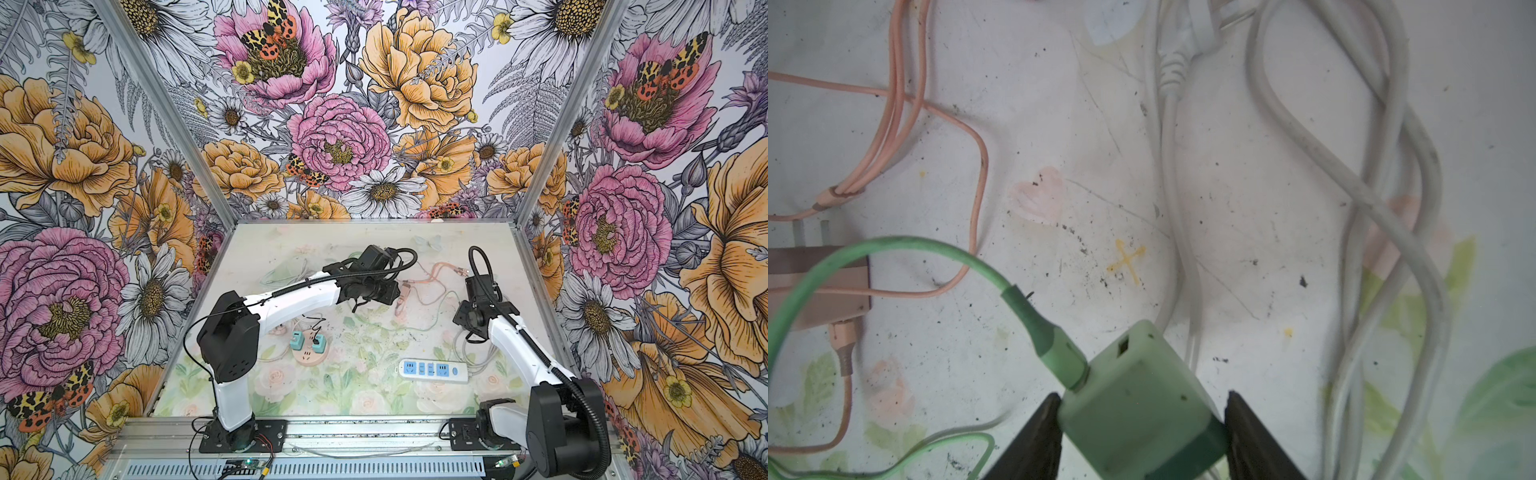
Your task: Insert the plug
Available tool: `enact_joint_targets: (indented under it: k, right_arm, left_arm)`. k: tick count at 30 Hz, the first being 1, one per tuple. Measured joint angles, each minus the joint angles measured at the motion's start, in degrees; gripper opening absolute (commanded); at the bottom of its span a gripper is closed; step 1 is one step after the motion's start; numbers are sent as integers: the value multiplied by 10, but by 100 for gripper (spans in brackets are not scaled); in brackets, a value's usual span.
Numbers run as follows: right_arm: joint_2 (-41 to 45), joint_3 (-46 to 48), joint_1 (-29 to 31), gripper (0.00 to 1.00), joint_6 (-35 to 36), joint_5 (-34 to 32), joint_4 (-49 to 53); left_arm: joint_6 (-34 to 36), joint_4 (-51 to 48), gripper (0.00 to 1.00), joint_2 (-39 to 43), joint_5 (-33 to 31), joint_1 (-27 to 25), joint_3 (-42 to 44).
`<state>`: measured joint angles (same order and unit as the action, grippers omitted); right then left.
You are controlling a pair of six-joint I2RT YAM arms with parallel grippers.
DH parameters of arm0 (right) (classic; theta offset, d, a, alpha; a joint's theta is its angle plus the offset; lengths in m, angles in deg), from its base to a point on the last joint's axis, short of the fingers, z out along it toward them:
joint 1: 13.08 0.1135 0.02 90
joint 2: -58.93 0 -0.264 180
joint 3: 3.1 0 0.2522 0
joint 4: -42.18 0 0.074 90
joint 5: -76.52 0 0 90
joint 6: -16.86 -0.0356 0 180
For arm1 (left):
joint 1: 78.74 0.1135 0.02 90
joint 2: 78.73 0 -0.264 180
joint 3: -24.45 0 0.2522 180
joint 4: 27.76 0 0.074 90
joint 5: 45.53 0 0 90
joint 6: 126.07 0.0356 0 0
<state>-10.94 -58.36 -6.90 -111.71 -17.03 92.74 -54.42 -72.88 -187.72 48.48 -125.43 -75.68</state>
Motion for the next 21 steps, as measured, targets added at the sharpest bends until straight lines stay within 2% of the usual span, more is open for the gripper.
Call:
enact_joint_targets:
  k: [10,21]
  right_arm:
    - [-90,-22,0,24,-11,29,-40]
    - [-135,-42,0,24,-16,37,-72]
  left_arm:
    - [-16,15,31,0,3,0,29]
    - [-22,26,31,0,20,-14,36]
